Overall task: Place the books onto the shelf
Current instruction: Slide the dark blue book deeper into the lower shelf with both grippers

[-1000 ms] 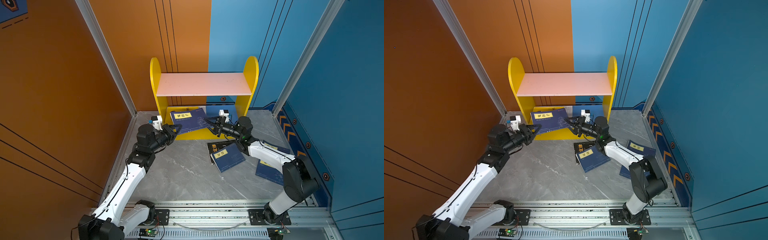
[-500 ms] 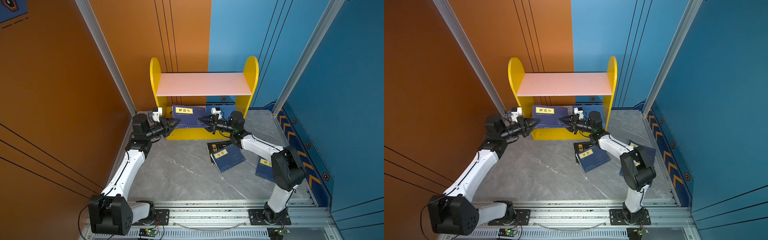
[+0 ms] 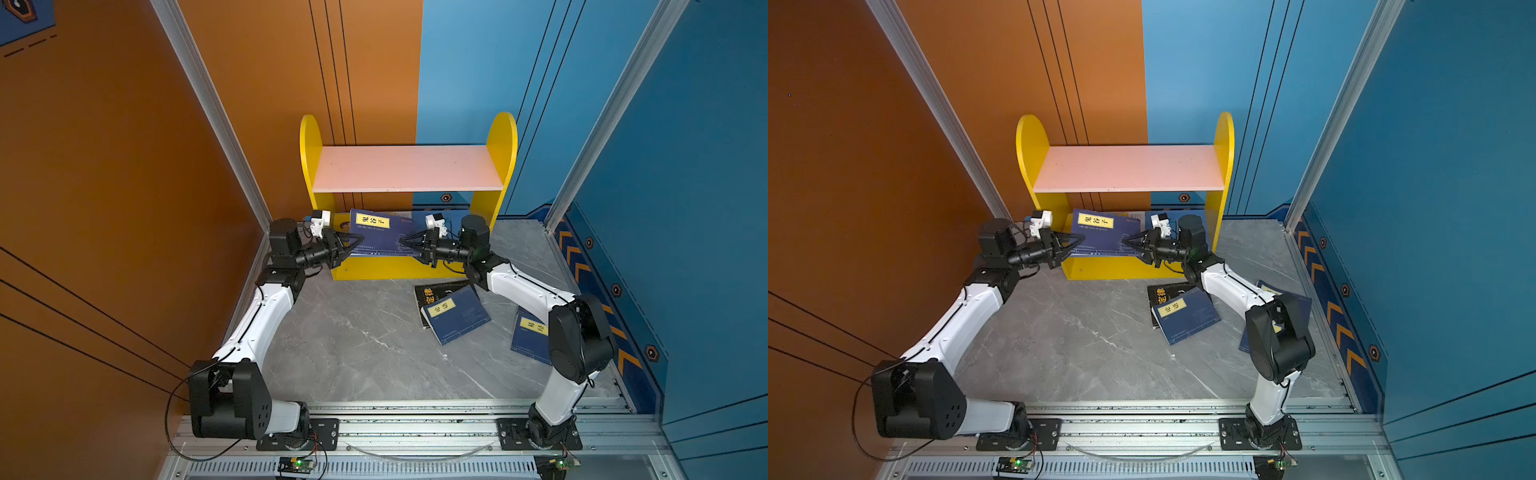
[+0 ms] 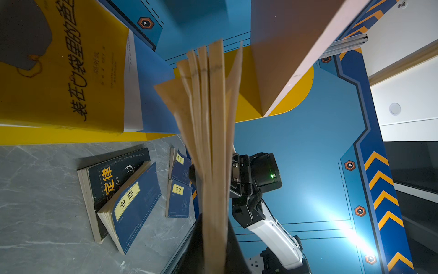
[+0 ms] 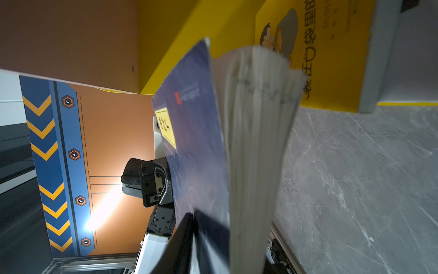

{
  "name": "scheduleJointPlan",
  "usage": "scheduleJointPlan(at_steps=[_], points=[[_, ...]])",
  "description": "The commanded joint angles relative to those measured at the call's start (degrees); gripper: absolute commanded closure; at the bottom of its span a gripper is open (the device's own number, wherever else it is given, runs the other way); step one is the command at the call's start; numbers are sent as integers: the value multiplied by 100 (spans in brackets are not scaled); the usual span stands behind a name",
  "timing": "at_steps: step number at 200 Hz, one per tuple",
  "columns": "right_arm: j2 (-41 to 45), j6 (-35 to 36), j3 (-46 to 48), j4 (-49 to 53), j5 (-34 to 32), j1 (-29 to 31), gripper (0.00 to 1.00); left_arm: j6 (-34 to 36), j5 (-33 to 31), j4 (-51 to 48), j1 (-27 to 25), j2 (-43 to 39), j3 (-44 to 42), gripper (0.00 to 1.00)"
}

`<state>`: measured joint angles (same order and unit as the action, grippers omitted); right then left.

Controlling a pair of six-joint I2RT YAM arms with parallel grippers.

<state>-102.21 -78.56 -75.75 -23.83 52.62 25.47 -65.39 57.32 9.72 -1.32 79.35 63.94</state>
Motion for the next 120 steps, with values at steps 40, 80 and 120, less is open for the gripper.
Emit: scheduleJointPlan(at_steps=[40,80,120], points=[[297,192,6,428,340,-58,68,150,308,523,145,143,513,95],[456,228,34,485,337,-117,77,138,366,543,167,347,602,96],[497,201,68,520,294,-113,75,96,371,606,185,474,687,97]])
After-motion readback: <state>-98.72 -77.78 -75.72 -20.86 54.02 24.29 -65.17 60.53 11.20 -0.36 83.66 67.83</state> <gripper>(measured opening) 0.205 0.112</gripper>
